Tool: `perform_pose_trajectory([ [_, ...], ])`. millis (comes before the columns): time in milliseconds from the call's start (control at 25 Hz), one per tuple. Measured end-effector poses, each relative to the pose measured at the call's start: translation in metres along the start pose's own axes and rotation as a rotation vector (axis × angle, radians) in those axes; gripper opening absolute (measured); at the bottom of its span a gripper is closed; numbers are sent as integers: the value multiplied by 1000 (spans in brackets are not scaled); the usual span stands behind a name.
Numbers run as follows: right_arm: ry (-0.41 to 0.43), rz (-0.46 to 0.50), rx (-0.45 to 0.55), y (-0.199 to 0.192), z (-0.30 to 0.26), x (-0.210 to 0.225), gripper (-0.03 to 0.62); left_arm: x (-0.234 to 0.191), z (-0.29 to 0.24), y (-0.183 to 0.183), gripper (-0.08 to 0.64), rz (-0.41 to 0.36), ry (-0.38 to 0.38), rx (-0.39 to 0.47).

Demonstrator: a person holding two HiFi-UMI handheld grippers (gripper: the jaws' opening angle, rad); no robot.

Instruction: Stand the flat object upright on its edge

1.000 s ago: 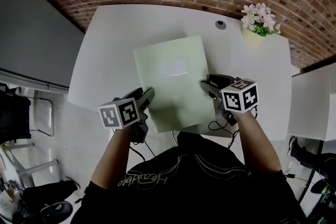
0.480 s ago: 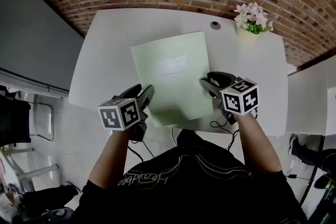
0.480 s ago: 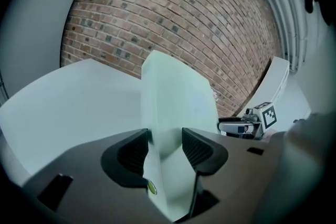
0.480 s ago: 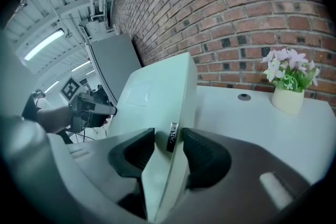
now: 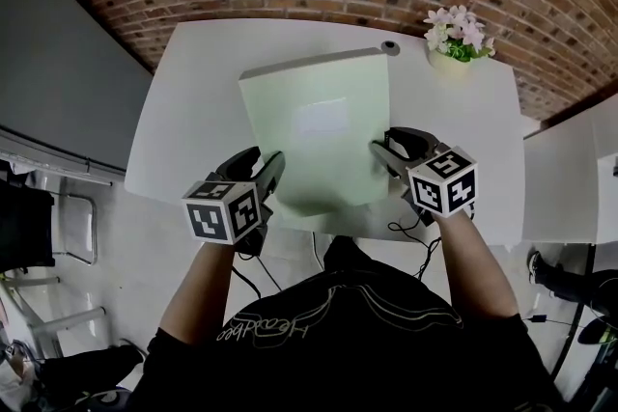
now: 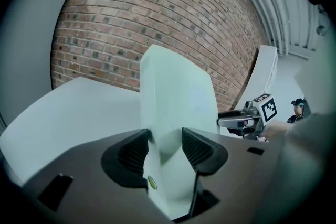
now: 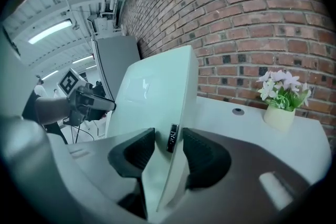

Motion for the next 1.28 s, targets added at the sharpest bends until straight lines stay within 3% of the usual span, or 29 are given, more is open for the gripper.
perform_pose_trajectory([
  [480,-64,98,63,4,17,-4,169,14,10,10,204,-176,6,84],
  [800,-121,139,105,-3,30,-13,164,25,21,2,202,-269,7,95],
  [1280,-185,196,124,-24,51,-35,166,39,48,-23,192,-330,-20,119],
])
Point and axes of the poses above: the fingertips, and each gripper's own axes: z backward along the fingers, x to its right, y out of its top, the point moved 1 cm from there along z, backward along the fingers, and after that the axes turned 9 degrees about y, right-handed, at the moved point
